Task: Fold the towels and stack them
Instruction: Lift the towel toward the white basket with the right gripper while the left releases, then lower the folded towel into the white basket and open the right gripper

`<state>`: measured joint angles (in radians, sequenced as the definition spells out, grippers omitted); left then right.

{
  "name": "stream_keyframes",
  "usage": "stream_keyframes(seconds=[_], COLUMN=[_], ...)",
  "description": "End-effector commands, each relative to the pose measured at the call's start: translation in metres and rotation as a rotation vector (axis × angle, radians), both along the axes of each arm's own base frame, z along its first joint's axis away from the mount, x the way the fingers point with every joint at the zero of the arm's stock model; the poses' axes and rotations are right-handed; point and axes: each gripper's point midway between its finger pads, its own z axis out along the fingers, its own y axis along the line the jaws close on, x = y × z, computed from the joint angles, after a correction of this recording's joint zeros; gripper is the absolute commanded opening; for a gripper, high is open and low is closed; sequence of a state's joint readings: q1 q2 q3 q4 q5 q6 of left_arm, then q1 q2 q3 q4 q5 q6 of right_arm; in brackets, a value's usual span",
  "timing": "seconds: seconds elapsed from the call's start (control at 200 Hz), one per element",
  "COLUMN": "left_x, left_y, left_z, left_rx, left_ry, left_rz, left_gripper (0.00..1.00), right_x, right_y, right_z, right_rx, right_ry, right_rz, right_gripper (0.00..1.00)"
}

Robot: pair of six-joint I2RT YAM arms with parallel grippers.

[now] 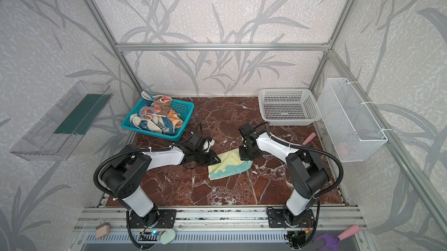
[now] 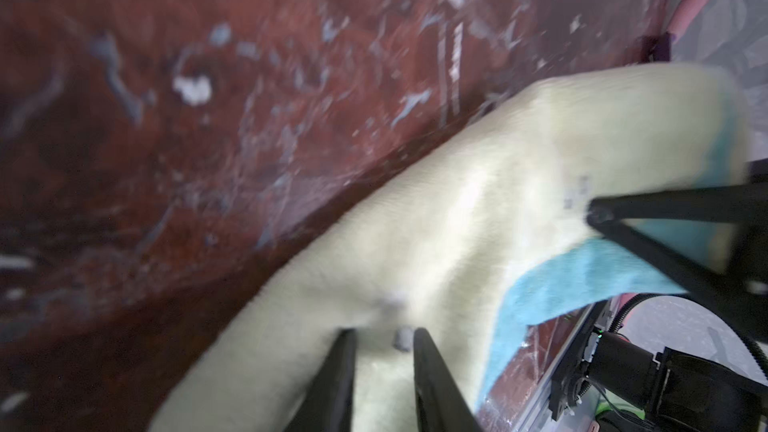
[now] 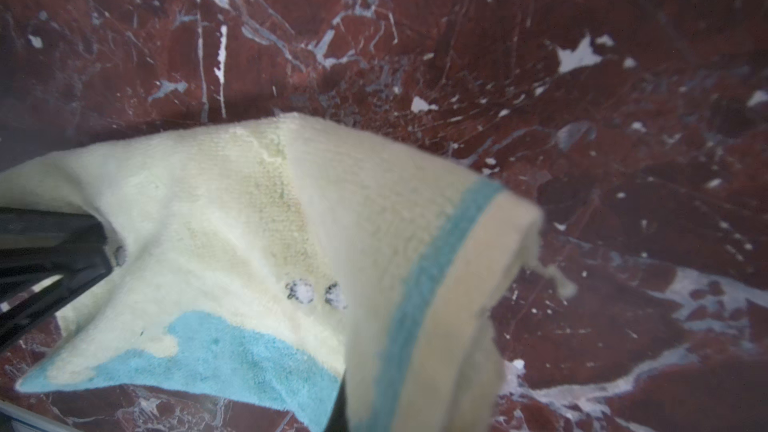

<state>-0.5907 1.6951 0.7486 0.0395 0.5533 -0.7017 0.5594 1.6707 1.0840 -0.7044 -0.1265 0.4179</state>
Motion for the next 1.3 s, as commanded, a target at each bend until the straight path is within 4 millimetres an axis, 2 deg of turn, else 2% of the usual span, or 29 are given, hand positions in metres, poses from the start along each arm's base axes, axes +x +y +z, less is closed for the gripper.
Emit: stream_keyframes(seconds=[0.0, 0.095, 0.165, 0.275, 0.4, 0.42, 0.535, 0.595, 0.61, 0.65, 0.67, 0.695, 0.72, 0.75, 0.865, 0.99, 1.07, 1.295], left_x=[-0.008, 0.003, 0.016, 0.031, 0.039, 0.039, 0.039, 0.038, 0.038, 0.038, 0.038, 0.038, 0.038, 0.037, 0.036, 0.033, 0.032, 0.034], left_y=[0.031, 0.042, 0.044, 0.043, 0.038, 0.037, 0.033, 0.032, 0.031, 0.03, 0.03, 0.028, 0.027, 0.027, 0.028, 0.032, 0.032, 0.027], left_z=[-0.034, -0.026, -0.011, 0.01, 0.02, 0.021, 0.016, 0.01, 0.009, 0.004, 0.003, 0.0, -0.001, -0.004, -0.005, -0.01, -0.014, -0.013], left_rx=[0.151, 0.209, 0.232, 0.259, 0.26, 0.258, 0.239, 0.229, 0.225, 0.219, 0.216, 0.214, 0.213, 0.214, 0.217, 0.232, 0.234, 0.209], left_ry=[0.043, 0.009, -0.042, -0.103, -0.122, -0.122, -0.104, -0.09, -0.087, -0.074, -0.071, -0.061, -0.056, -0.046, -0.042, -0.035, -0.025, -0.03], left_rz=[0.076, 0.084, 0.068, 0.034, 0.005, 0.004, 0.01, 0.017, 0.02, 0.025, 0.025, 0.023, 0.02, 0.017, 0.026, 0.026, 0.016, 0.015], left_gripper=[0.28, 0.29, 0.29, 0.29, 0.3, 0.3, 0.3, 0.3, 0.3, 0.3, 0.3, 0.29, 0.3, 0.3, 0.29, 0.29, 0.29, 0.29], right_x=[0.001, 0.014, 0.031, 0.066, 0.117, 0.128, 0.191, 0.23, 0.238, 0.263, 0.272, 0.283, 0.291, 0.302, 0.311, 0.292, 0.277, 0.238], right_y=[-0.007, -0.011, -0.017, -0.028, -0.055, -0.059, -0.092, -0.116, -0.122, -0.135, -0.143, -0.15, -0.155, -0.16, -0.168, -0.156, -0.144, -0.089], right_z=[0.037, 0.073, 0.1, 0.137, 0.172, 0.169, 0.186, 0.184, 0.178, 0.175, 0.159, 0.159, 0.14, 0.134, 0.091, 0.057, 0.047, 0.053], right_rx=[-0.027, -0.055, -0.11, -0.157, -0.171, -0.177, -0.169, -0.187, -0.197, -0.214, -0.23, -0.238, -0.252, -0.257, -0.193, -0.133, -0.116, -0.087], right_ry=[-0.061, -0.146, -0.222, -0.317, -0.4, -0.396, -0.47, -0.501, -0.493, -0.503, -0.465, -0.464, -0.423, -0.423, -0.346, -0.221, -0.177, -0.189], right_rz=[0.044, 0.065, 0.084, 0.105, 0.069, 0.064, -0.019, -0.067, -0.077, -0.104, -0.113, -0.127, -0.133, -0.144, -0.191, -0.19, -0.177, -0.1], right_gripper=[0.0, 0.0, 0.0, 0.0, 0.0, 0.0, 0.0, 0.0, 0.0, 0.0, 0.0, 0.0, 0.0, 0.0, 0.0, 0.0, 0.0, 0.0])
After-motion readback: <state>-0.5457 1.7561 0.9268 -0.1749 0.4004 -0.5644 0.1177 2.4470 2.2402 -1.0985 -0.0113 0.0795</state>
